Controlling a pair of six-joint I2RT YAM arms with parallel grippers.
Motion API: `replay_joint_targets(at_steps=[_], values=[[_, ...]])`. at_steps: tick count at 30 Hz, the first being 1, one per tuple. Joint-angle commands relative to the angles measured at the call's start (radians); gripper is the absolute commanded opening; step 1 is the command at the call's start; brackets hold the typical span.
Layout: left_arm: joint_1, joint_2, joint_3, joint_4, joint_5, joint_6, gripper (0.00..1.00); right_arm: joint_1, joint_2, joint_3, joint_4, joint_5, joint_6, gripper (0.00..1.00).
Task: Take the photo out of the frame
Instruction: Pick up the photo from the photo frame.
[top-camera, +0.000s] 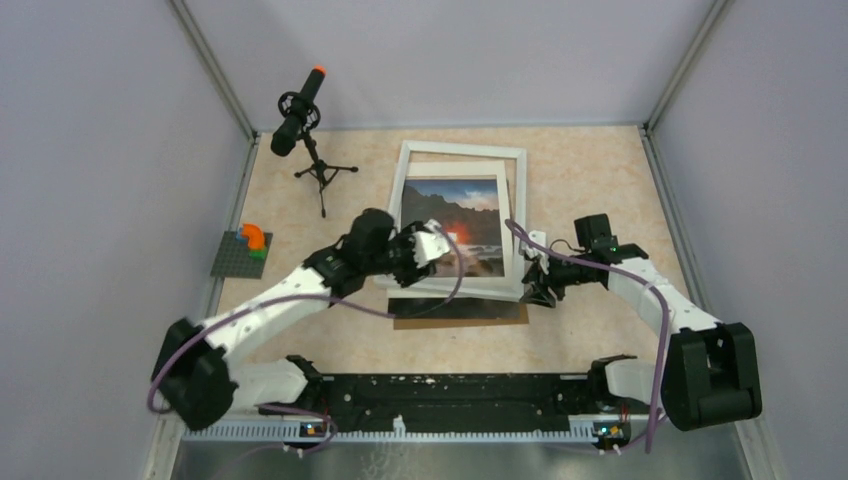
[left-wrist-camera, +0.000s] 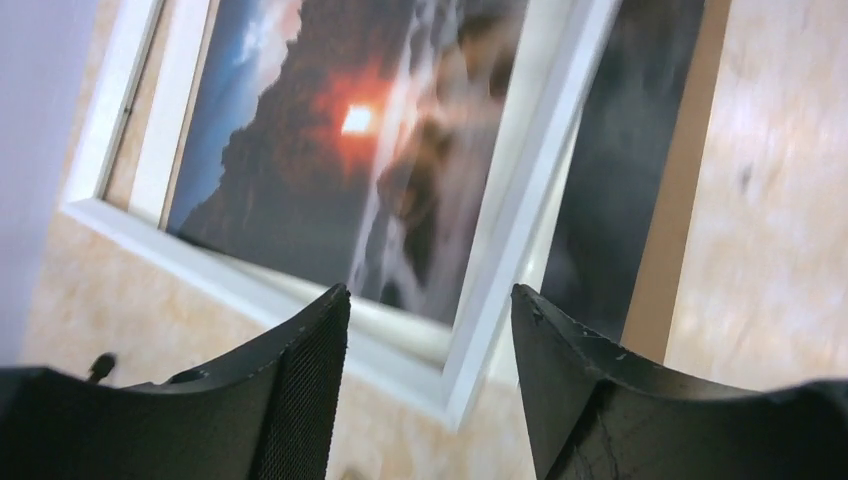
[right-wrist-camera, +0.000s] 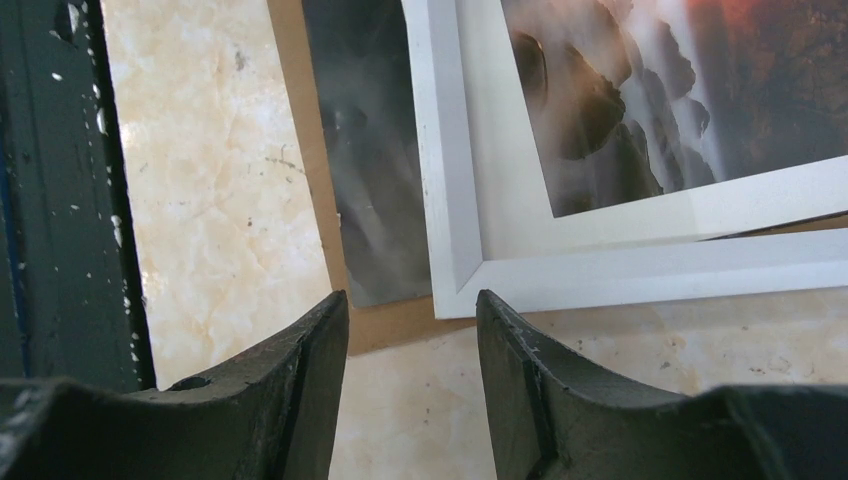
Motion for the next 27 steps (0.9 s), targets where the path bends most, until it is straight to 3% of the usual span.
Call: replay_joint_targets(at_steps=[1,5,13,21,27], values=[[0.177,-0.138,-0.119,-0.295,0.204,0.426,0.66,0.018,0.022,0.074,-0.023,-0.003,0.071,0.5],[0.291,-0.12,-0.14,-0.447,0.264,0.697,0.64,0.08,0.058,0.098,-0.026,0.025,0.096,0.49],[0.299,-0.099,-0.273,-0.368,0.294,0.968,0.62,0.241,0.12,0.117,0.062,0.143,0.231,0.38],[0.296,-0.117,-0.374,-0.26,0.385,1.042,0.65,0.397,0.239,0.111,0.176,0.34,0.342,0.14],[0.281,-0.149,-0.465,-0.124,0.366,1.025,0.65,0.482,0.309,0.099,0.235,0.469,0.367,0.04]])
